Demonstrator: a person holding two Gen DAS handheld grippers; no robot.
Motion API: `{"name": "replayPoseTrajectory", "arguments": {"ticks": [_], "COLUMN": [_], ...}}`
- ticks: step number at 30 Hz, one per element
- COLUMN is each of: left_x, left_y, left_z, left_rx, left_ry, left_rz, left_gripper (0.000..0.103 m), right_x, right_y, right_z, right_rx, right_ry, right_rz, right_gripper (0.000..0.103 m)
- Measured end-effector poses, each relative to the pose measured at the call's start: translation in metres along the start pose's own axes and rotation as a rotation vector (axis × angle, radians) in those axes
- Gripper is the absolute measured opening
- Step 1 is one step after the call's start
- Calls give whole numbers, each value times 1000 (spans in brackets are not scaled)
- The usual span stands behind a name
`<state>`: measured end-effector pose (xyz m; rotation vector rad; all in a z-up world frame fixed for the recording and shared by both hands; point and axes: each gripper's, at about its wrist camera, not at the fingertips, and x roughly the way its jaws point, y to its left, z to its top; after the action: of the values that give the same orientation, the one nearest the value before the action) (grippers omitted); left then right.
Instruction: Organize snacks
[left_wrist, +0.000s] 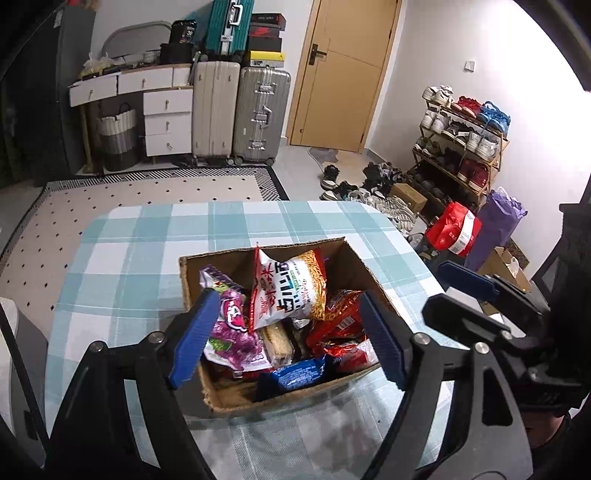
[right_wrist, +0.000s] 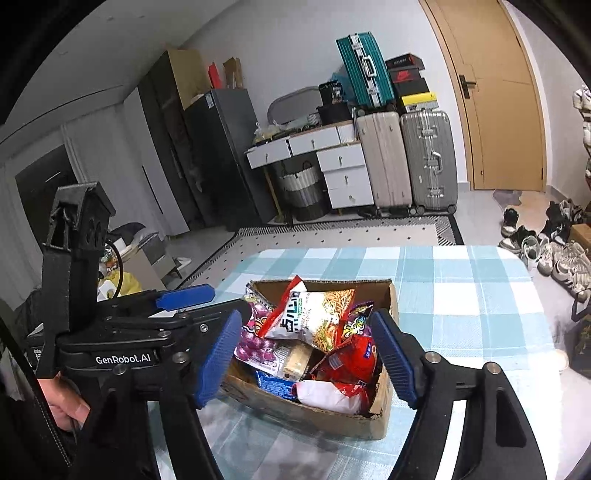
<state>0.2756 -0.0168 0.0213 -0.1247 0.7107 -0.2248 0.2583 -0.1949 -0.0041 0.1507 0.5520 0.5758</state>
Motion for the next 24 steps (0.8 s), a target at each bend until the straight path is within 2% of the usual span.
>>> {"name": "replayPoseTrajectory", "arguments": {"ticks": [4, 8, 10, 12, 13, 24], "left_x": [-13, -27, -36, -44, -48, -89], "left_y": [1, 1, 1, 1, 1, -2], "left_z": [-7, -15, -20, -23, -25, -51], "left_rx": [1, 18, 23, 22, 22, 19], "left_ry": [-14, -38, -60, -78, -87, -147], "left_rz": [39, 78, 107, 122, 123, 145], "left_gripper": [82, 84, 89, 100, 102, 102], "right_x": [-11, -25, -33, -39, -43, -85], "right_y": [5, 9, 11, 14, 16, 37], "right_z": [-4, -9, -14, -17, -20, -42], "right_rx": [-6, -6, -2, -3, -10, -61], "right_ry": [-14, -52, -66, -76, -79, -158], "right_rz": [-7, -16, -8, 0, -4, -32], "right_gripper": [77, 85, 86, 87, 88, 96]}}
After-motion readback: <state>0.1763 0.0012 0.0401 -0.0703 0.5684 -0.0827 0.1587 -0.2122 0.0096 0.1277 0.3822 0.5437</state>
